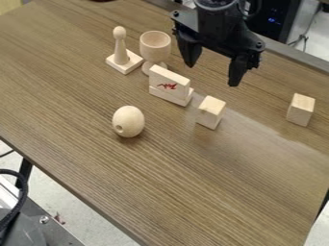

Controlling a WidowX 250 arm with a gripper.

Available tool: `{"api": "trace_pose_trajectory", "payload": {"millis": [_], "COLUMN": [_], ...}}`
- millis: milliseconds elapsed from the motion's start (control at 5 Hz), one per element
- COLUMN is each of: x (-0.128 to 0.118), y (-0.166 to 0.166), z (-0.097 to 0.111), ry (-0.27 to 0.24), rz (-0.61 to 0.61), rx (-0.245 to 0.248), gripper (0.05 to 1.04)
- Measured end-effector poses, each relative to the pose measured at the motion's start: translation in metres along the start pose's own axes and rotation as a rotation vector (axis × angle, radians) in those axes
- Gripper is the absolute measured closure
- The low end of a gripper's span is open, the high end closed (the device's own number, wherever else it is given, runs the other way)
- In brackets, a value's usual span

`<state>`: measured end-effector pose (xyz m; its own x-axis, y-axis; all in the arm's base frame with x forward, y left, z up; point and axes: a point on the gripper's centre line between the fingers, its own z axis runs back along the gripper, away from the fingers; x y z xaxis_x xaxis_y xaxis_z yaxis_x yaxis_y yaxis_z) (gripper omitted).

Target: Place cube on top of another cube

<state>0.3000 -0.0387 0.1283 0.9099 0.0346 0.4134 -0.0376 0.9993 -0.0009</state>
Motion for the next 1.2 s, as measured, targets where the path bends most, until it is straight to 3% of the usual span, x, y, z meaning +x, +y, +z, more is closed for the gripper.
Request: {"api": "trace_pose_trajectory", "payload": {"millis": [200,400,800,1000,1200], "x": [-0.005,0.008,0.042,0.052,0.056], "y": [0.0,-0.019,-0.055,-0.061,-0.065], "z": [-0.005,-0.006,0.004,-0.004,-0.023], "ry": [0.025,0.015,-0.043,-0.036,0.004], "rz": [0.0,-0.032,-0.015,0.069,0.141], "rx": [0.003,-0.026,-0.052,-0.04,-0.006], "gripper": [0.083,0.083,0.083,0.083,0.083]}}
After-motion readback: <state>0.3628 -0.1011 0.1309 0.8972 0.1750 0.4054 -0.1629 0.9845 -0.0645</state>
